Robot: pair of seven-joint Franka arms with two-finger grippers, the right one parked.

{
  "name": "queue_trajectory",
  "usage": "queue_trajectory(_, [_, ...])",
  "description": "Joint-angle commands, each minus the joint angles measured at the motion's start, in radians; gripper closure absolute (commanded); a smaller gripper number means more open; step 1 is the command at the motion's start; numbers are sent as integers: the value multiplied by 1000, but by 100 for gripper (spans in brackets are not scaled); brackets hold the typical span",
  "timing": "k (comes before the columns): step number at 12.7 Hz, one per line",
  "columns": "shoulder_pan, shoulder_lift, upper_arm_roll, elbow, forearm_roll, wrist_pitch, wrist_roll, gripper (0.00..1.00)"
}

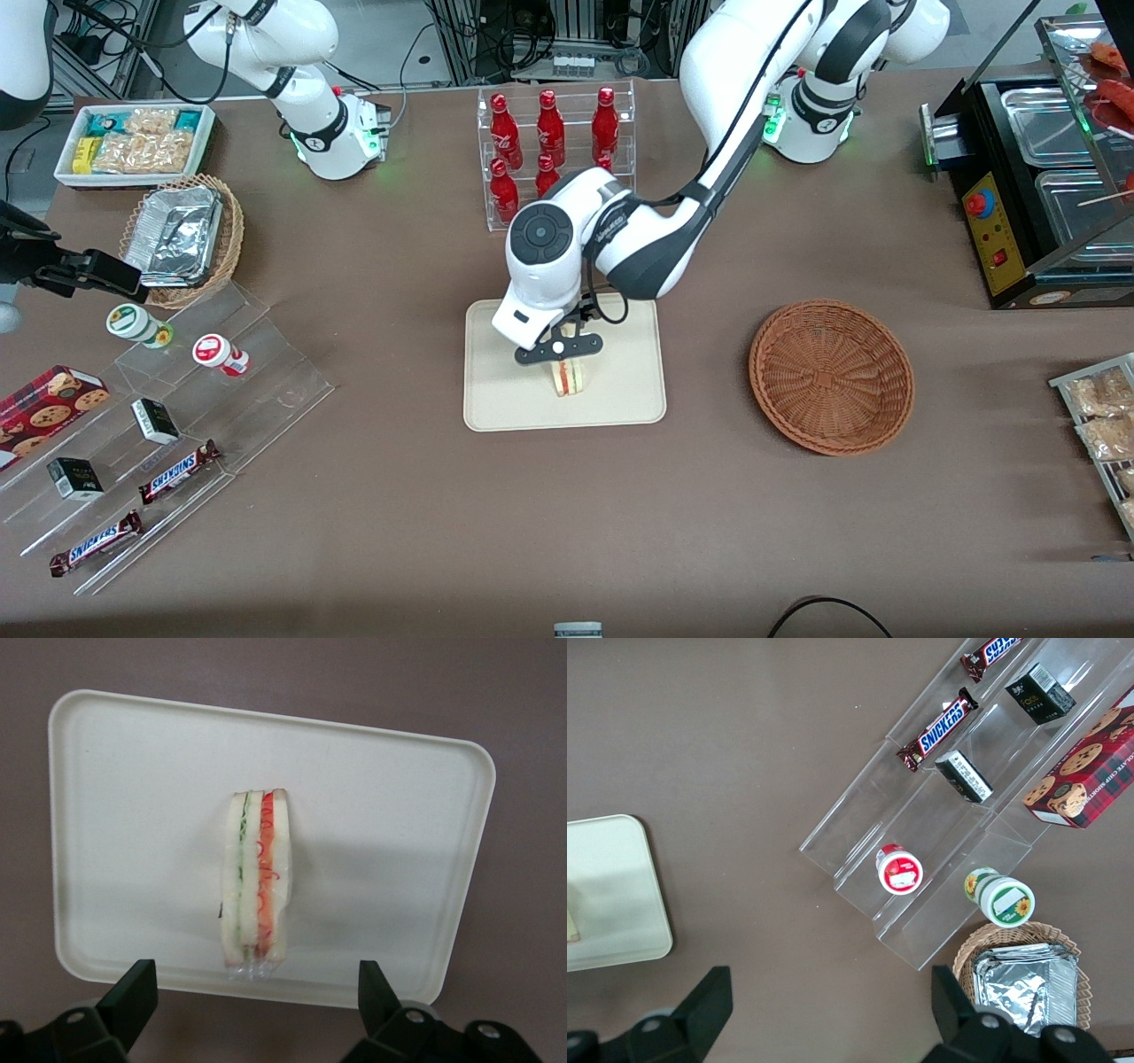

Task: Place sandwich from basket to tray

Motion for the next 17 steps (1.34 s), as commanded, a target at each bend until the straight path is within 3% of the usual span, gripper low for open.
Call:
queue_trajectory(1, [3, -69, 20, -25, 61, -89, 40, 0])
queue_trajectory(3, [60, -95, 19, -38, 59, -118, 45, 0])
queue_trajectory(10, [287, -381, 19, -364, 13, -115, 489, 0])
queue_trajectory(17, [500, -599, 19, -551, 13, -170, 819, 0])
